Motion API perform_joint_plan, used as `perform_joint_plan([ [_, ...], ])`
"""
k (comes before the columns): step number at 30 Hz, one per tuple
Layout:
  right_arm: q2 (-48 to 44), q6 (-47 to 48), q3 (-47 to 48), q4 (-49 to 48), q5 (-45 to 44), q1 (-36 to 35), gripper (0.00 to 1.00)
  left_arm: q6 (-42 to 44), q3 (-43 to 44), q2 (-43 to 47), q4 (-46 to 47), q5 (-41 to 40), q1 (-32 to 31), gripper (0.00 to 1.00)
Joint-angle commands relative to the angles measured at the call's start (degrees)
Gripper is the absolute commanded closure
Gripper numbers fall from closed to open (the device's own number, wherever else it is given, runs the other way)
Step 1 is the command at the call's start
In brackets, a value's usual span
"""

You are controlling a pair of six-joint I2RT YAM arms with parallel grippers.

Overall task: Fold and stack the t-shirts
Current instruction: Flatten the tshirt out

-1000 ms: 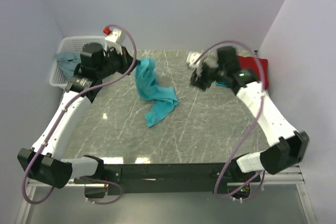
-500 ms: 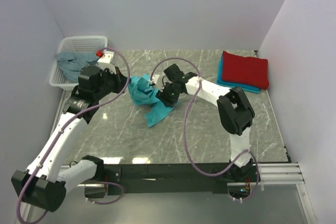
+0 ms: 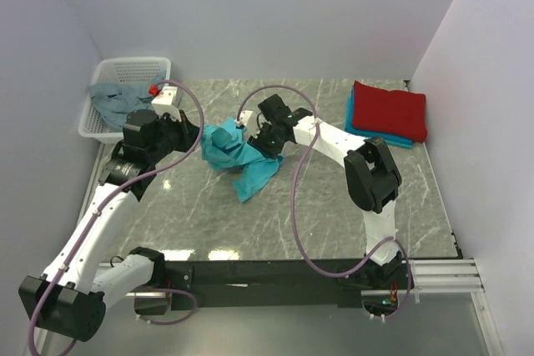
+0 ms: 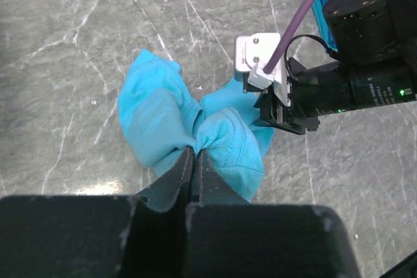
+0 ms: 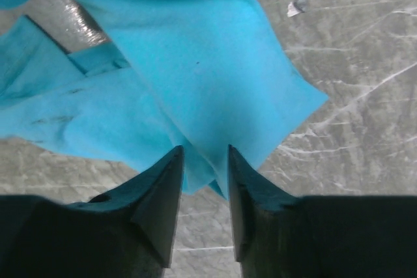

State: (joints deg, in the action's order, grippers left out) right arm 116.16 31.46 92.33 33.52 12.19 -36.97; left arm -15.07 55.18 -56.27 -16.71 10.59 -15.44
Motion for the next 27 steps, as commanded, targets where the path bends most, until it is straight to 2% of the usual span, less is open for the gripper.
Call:
perform_joint_plan([
  [1,-3.8,2.1,0.7,1.5,1.8,0.7,0.56,1.5,0.5,1.4,2.7,-0.1,0.4,1.00],
  [7,3.2,1.9,5.4,4.9,0.4,1.0,0.53,1.0,0.4,1.9,3.1,0.7,0.6,1.00],
  [12,6.8,0.7,8.1,4.7,-2.9,1.1,0.57,1.0,0.2,1.7,3.2,1.2,0.8,1.00],
  [15,8.1,0.7,9.7,5.2,-3.7,1.4,0.64,0.7,0.5,1.3,3.7,1.1,0.9,1.00],
  [19,6.4,0.2,9.9,3.9,-4.1,2.0,1.00,0.2,0.7,1.1,4.8,0.8,1.2,1.00],
  [23,1.2,0.4,11.5,2.3,-5.5,3.7,1.00,-1.4,4.0,-0.9,7.3,0.4,2.5,1.00],
  [25,-1.3,-0.2,18.3,3.9,-5.3,6.2,1.00,-2.0,7.4,-3.8,8.2,1.5,4.3,1.00],
  [26,-1.8,-0.5,21.6,5.0,-4.7,7.1,1.00,-3.0,12.2,-5.1,8.3,2.2,5.0,1.00],
  [27,-2.3,-1.0,28.9,5.9,-4.1,8.2,1.00,-3.5,14.9,-6.3,8.2,3.0,5.7,1.00],
])
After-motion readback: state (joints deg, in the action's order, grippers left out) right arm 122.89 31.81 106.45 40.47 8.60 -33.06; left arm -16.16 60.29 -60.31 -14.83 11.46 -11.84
